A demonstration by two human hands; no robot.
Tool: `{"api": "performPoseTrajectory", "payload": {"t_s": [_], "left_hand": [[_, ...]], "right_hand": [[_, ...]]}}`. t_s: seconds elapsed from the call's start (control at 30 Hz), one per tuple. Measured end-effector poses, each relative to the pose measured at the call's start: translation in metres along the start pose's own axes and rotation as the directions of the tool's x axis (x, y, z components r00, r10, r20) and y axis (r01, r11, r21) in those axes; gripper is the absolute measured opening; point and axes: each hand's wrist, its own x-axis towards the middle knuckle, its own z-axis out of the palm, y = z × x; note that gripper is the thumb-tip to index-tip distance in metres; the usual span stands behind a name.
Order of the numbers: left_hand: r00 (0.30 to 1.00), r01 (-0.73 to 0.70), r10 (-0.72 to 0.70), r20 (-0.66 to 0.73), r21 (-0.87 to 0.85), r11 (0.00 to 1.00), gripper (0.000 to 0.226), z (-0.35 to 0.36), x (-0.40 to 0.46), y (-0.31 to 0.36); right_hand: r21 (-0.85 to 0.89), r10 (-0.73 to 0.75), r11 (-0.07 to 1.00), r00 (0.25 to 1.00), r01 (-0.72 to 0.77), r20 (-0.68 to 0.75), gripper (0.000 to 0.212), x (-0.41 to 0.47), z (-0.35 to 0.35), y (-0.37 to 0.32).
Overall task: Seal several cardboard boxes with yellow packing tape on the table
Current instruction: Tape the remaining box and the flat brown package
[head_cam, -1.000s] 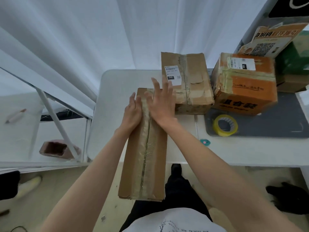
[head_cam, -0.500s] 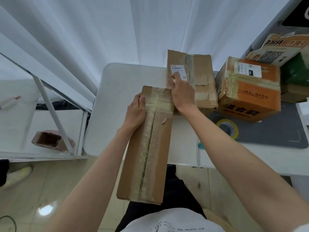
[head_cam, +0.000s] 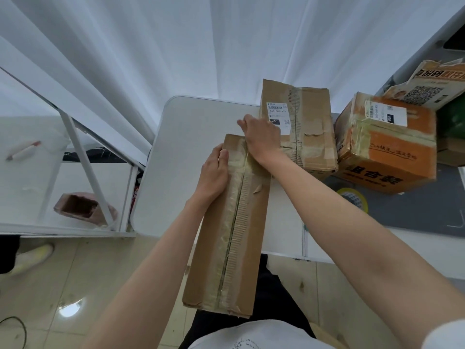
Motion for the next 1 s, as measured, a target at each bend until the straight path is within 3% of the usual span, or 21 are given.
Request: {"api": "performPoseTrajectory", "payload": {"t_s": [0.1, 0.27, 0.53, 1.0], "left_hand": [[0.999, 0.033, -0.033, 0.004, -0.067, 0.997, 0.041, 0.001, 0.0, -0.002], [0.998, 0.058, -0.055, 0.03, -0.144, 0.988, 0.041, 0.001, 0.0, -0.002], [0.998, 0.059, -0.051, 0.048, -0.193, 0.979, 0.04, -0.001, 0.002, -0.004], [0.999, 0.047, -0.045, 0.024, -0.112, 0.993, 0.041, 0.002, 0.013, -0.002]], "right_hand": [[-0.037, 0.047, 0.998, 0.997, -0.049, -0.068, 0.037, 0.0, 0.006, -0.01], [-0.092, -0.02, 0.996, 0.989, 0.007, -0.144, 0.047, -0.027, 0.017, -0.005], [-0.061, 0.001, 0.998, 0.996, -0.006, -0.085, 0.059, -0.084, 0.012, -0.027], [-0.065, -0.036, 0.997, 0.999, 0.034, -0.037, 0.067, -0.202, 0.01, -0.066]]}}
